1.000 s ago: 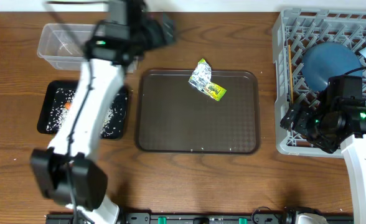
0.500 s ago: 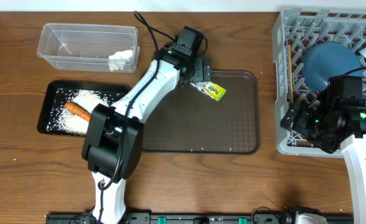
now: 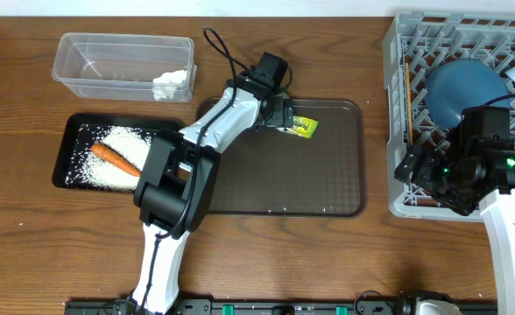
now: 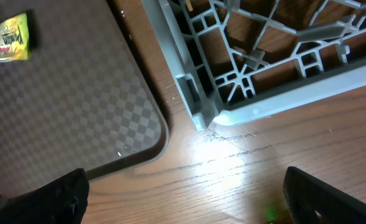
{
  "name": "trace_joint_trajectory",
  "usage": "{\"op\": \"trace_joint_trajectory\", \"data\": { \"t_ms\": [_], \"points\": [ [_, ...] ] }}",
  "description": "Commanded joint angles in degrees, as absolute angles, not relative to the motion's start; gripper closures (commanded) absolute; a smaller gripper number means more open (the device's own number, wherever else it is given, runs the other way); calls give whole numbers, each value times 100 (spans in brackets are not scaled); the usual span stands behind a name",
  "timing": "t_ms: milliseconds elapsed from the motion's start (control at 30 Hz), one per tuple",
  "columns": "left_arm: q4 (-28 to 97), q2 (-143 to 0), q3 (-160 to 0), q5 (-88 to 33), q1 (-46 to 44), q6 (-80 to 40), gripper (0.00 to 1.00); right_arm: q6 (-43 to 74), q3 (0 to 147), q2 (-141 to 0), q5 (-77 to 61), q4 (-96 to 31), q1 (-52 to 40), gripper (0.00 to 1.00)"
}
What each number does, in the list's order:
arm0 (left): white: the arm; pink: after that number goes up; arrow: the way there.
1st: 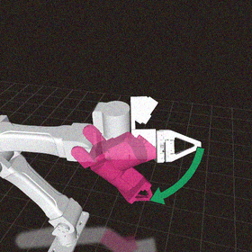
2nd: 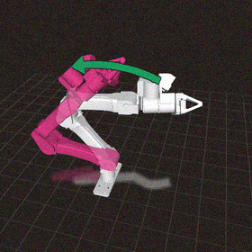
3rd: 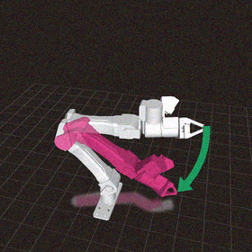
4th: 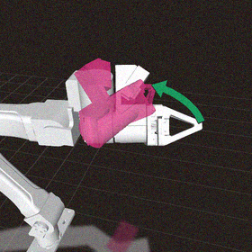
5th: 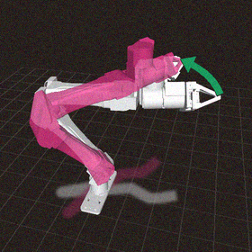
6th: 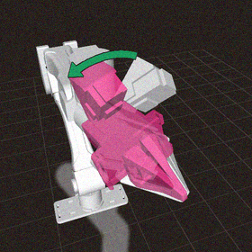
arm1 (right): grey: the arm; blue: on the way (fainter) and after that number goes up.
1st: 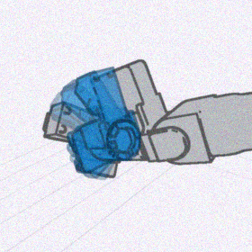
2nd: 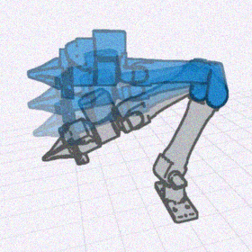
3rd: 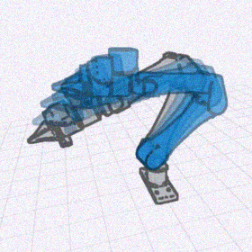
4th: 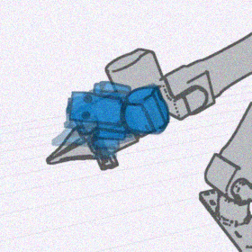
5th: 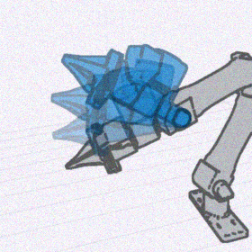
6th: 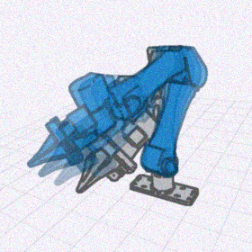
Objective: Sort waste into correct bins and load items into the dishwasher rack
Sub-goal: 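Move the left gripper back to the foil wrapper and grasp it, then carry the foil wrapper left over the clear plastic bin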
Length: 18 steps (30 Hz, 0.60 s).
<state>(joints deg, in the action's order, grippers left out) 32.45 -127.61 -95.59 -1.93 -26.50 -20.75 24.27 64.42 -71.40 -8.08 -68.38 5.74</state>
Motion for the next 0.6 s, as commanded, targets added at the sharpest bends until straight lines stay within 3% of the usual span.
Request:
{"op": "trace_joint_trajectory", "data": {
  "t_ms": [0, 400, 567],
  "points": [
    [3227, -12700, -9581, -102, -2711, -1994, 8, 2349, 6479, -7094, -770, -6853, 635, 1],
    [3225, -12700, -9579, -644, -2897, -1992, 11, 2349, 6479, -7094, -770, -6853, 635, 1],
    [3225, -12698, -9581, -639, -2891, -1992, 30, 2349, 6479, -7094, -770, -6853, 635, 1]
  ]
}}
